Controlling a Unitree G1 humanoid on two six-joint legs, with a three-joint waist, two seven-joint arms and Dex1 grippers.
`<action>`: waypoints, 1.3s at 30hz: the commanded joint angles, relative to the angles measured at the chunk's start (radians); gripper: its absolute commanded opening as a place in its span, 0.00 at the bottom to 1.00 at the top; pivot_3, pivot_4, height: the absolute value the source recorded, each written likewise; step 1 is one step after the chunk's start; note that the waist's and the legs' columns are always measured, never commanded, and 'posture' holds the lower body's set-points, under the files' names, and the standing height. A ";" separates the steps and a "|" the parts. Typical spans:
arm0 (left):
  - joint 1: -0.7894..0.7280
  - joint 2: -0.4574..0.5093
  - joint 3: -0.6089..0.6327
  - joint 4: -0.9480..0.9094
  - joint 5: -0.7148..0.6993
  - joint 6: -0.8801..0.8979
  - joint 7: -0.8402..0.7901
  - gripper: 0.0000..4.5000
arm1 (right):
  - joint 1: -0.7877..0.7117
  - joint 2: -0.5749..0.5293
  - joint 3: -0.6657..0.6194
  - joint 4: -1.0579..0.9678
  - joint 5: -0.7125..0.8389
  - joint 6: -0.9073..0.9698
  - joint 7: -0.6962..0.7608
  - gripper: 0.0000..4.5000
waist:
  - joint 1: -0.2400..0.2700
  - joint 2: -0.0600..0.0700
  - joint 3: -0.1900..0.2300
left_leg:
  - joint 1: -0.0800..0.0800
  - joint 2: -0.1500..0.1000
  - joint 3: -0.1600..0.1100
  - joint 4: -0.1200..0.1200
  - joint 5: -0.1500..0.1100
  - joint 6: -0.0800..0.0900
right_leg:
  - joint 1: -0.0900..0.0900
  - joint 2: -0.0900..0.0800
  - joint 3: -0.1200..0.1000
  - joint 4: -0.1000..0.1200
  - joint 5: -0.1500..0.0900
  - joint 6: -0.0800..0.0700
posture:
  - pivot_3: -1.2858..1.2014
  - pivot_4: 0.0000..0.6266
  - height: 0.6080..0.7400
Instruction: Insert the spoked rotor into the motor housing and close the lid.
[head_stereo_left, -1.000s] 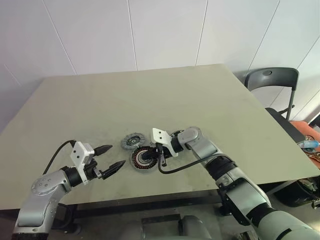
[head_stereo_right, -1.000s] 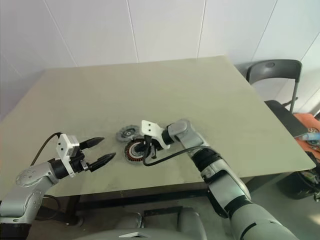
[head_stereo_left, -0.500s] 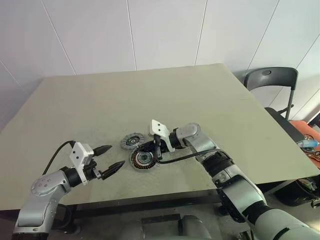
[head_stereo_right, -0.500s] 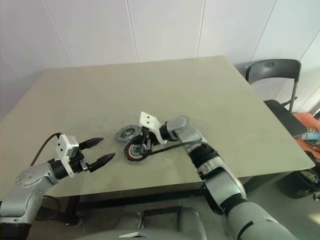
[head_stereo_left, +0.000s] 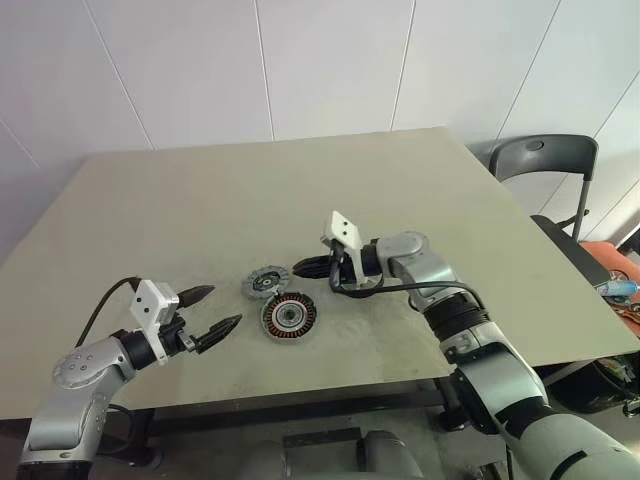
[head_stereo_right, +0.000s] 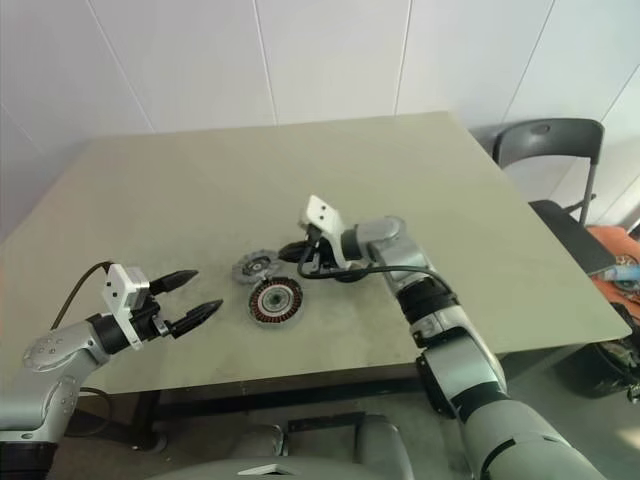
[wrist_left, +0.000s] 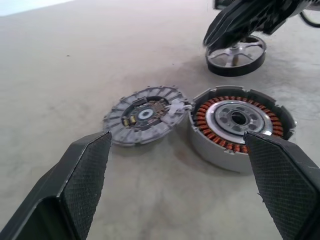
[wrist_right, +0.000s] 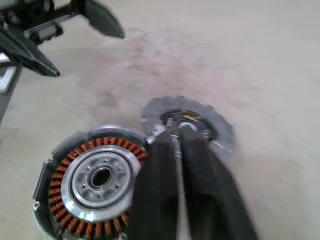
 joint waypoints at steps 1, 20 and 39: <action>-0.009 0.020 0.037 -0.004 -0.006 -0.020 -0.005 1.00 | 0.003 -0.046 -0.068 -0.117 0.073 0.086 0.007 0.35 | 0.001 0.000 0.000 | 0.000 0.000 0.000 0.000 0.000 0.000 | 0.000 0.000 0.000 0.000 0.000 0.000 | 0.52 0.00 1.00; -0.031 0.018 0.018 0.039 0.005 -0.045 -0.020 1.00 | 0.137 -0.164 -0.064 -0.359 0.126 0.240 -0.096 0.99 | 0.001 0.000 0.000 | -0.002 0.000 0.001 0.000 0.000 0.000 | 0.000 0.000 0.000 -0.003 -0.001 -0.001 | 0.52 0.00 1.00; -0.021 -0.027 -0.002 0.059 0.026 -0.099 -0.004 1.00 | 0.041 0.022 0.167 -0.106 -0.027 -0.080 -0.045 0.03 | 0.002 0.000 0.000 | -0.001 0.000 0.001 -0.001 0.000 0.000 | 0.001 0.000 0.000 -0.006 0.000 -0.001 | 0.52 0.00 1.00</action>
